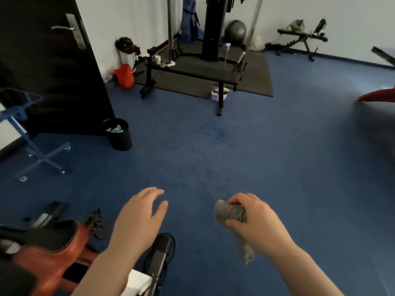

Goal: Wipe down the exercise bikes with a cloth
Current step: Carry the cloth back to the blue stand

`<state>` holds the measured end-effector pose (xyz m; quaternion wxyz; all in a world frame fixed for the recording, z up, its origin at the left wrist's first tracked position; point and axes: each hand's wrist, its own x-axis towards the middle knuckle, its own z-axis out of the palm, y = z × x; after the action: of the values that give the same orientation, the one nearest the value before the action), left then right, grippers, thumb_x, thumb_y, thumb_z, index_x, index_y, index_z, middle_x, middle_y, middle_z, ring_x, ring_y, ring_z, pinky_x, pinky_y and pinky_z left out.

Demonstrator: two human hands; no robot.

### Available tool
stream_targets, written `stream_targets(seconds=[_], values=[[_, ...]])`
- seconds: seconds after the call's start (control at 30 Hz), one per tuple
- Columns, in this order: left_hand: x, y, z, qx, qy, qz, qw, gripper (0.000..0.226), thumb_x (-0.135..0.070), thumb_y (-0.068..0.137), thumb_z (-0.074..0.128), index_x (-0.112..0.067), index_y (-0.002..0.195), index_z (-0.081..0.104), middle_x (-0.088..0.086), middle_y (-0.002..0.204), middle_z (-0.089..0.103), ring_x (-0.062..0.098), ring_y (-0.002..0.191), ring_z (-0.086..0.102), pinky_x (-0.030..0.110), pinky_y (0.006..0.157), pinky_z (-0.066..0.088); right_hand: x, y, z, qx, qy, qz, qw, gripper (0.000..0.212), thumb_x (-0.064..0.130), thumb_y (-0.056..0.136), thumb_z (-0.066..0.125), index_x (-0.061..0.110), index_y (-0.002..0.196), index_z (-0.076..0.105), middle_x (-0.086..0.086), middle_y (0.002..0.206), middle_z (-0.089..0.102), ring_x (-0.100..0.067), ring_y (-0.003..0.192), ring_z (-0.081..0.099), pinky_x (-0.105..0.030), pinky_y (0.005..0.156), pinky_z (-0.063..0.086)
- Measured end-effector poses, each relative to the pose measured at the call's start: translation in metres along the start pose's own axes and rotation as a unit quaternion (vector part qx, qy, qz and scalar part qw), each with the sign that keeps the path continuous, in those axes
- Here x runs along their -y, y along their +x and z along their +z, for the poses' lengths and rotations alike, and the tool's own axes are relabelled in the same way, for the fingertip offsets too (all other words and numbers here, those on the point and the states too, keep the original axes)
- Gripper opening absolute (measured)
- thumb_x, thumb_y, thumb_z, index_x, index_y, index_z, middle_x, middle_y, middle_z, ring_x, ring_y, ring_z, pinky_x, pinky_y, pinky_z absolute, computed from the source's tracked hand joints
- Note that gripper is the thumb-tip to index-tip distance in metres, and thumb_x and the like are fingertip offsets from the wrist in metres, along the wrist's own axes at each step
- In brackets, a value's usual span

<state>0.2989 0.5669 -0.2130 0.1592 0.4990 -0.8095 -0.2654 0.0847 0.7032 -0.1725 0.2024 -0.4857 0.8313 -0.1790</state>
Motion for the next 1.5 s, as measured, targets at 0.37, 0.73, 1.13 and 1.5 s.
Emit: stream_targets(seconds=[0.37, 0.73, 1.13, 1.5], values=[[-0.033, 0.121, 0.037, -0.062, -0.027, -0.173, 0.983, 0.039, -0.046, 0.093, 0.044, -0.033, 0.13, 0.05, -0.017, 0.143, 0.041, 0.004, 0.131, 0.037, 0.024, 0.107, 0.029, -0.024, 0.224, -0.05, 0.092, -0.05, -0.145, 0.984, 0.025, 0.03, 0.078, 0.067, 0.037, 0.098, 0.053, 0.016, 0.096, 0.053, -0.007, 0.086, 0.055, -0.025, 0.07, 0.047], [0.0, 0.181, 0.016, -0.204, -0.028, -0.358, 0.911, 0.036, -0.038, 0.091, 0.053, -0.028, 0.126, 0.056, -0.011, 0.137, 0.049, 0.01, 0.128, 0.043, 0.028, 0.106, 0.034, 0.09, 0.391, -0.02, 0.2, -0.056, -0.353, 0.912, 0.025, 0.03, 0.076, 0.067, 0.036, 0.096, 0.054, 0.016, 0.096, 0.053, -0.008, 0.087, 0.054, -0.029, 0.075, 0.047], [0.081, 0.366, -0.049, -0.215, -0.032, -0.362, 0.907, 0.04, -0.043, 0.094, 0.042, -0.03, 0.131, 0.05, -0.015, 0.142, 0.042, 0.007, 0.127, 0.041, 0.028, 0.104, 0.036, 0.205, 0.577, 0.021, 0.213, -0.074, -0.382, 0.896, 0.024, 0.03, 0.077, 0.069, 0.034, 0.097, 0.055, 0.016, 0.094, 0.053, -0.005, 0.083, 0.053, -0.025, 0.07, 0.043], [0.171, 0.526, -0.099, -0.238, -0.028, -0.424, 0.873, 0.04, -0.043, 0.094, 0.043, -0.03, 0.131, 0.05, -0.017, 0.141, 0.043, 0.006, 0.122, 0.045, 0.027, 0.101, 0.039, 0.313, 0.769, 0.086, 0.272, -0.119, -0.421, 0.857, 0.022, 0.03, 0.078, 0.067, 0.036, 0.094, 0.053, 0.015, 0.093, 0.051, -0.005, 0.083, 0.052, -0.024, 0.069, 0.044]])
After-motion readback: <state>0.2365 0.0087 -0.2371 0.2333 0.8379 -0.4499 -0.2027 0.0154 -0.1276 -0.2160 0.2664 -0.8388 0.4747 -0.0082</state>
